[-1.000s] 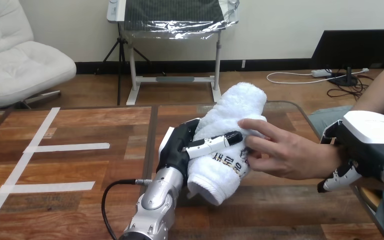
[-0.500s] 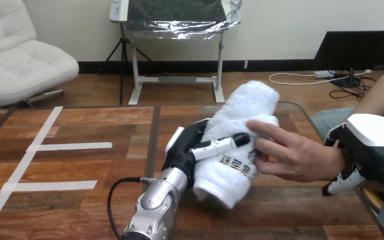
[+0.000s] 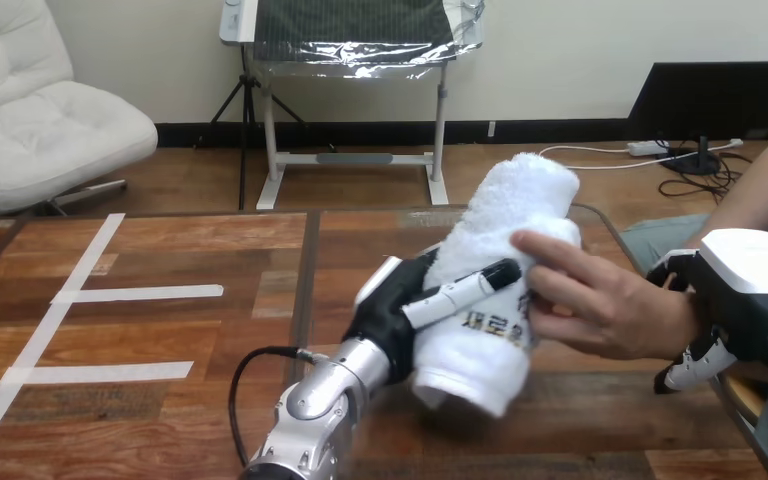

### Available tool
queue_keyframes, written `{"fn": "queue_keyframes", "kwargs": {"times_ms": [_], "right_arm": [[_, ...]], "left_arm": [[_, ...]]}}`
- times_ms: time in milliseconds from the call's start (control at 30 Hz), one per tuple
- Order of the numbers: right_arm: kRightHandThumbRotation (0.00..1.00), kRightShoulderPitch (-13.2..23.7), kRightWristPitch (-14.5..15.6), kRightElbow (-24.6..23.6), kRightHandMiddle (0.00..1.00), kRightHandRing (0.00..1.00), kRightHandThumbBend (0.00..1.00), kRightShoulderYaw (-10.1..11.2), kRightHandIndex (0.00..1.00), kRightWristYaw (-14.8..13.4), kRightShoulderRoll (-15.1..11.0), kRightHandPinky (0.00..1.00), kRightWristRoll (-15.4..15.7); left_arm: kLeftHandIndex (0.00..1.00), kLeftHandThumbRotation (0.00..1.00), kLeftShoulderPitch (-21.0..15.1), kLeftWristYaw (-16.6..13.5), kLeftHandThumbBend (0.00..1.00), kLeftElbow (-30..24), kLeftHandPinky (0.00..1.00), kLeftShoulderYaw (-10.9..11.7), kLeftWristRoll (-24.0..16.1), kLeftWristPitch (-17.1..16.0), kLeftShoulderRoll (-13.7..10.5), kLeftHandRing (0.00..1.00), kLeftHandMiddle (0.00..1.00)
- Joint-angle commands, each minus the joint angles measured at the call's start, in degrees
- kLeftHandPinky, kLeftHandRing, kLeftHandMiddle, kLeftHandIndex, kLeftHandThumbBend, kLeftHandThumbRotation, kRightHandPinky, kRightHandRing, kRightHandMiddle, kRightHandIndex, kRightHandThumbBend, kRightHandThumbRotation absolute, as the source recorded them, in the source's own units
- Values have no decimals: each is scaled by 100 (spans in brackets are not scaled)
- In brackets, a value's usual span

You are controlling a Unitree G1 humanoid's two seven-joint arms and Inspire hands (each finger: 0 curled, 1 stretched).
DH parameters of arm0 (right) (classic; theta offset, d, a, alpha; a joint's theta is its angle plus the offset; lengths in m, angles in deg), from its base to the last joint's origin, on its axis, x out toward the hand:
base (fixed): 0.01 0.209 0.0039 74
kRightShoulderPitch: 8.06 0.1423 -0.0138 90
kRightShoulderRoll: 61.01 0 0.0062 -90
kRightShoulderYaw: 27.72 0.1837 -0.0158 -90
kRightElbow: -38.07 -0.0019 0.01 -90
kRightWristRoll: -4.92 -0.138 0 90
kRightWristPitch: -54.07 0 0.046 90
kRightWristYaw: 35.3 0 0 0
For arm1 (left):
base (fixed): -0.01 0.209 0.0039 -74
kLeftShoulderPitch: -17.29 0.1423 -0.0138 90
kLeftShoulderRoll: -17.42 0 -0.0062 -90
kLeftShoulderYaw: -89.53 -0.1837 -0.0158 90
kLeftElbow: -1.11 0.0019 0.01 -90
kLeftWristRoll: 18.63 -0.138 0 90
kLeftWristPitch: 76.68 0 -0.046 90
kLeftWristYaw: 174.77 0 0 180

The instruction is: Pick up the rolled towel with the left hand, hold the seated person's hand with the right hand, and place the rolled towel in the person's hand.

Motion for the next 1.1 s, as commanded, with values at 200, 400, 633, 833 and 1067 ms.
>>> {"fn": "queue_keyframes", "kwargs": {"times_ms": [200,400,633,833,1067], "right_arm": [[0,329,24,-347,93,93,89,68,86,33,-28,85,216],[0,322,7,-358,94,94,90,93,87,25,1,86,228],[0,301,0,-398,94,94,90,124,87,50,12,86,184],[0,286,2,-431,94,94,90,139,87,61,23,86,172],[0,260,20,-477,94,94,90,149,87,70,29,86,174]], "left_arm": [[100,74,-1075,162,100,-291,100,-509,-521,-390,676,100,100],[100,77,-1051,118,100,-300,100,-499,-552,-429,639,100,100],[100,77,-1039,120,100,-272,100,-484,-578,-481,584,100,100],[100,78,-1024,137,100,-277,100,-463,-580,-471,553,100,100],[100,78,-1016,172,100,-294,100,-442,-542,-427,528,100,100]]}}
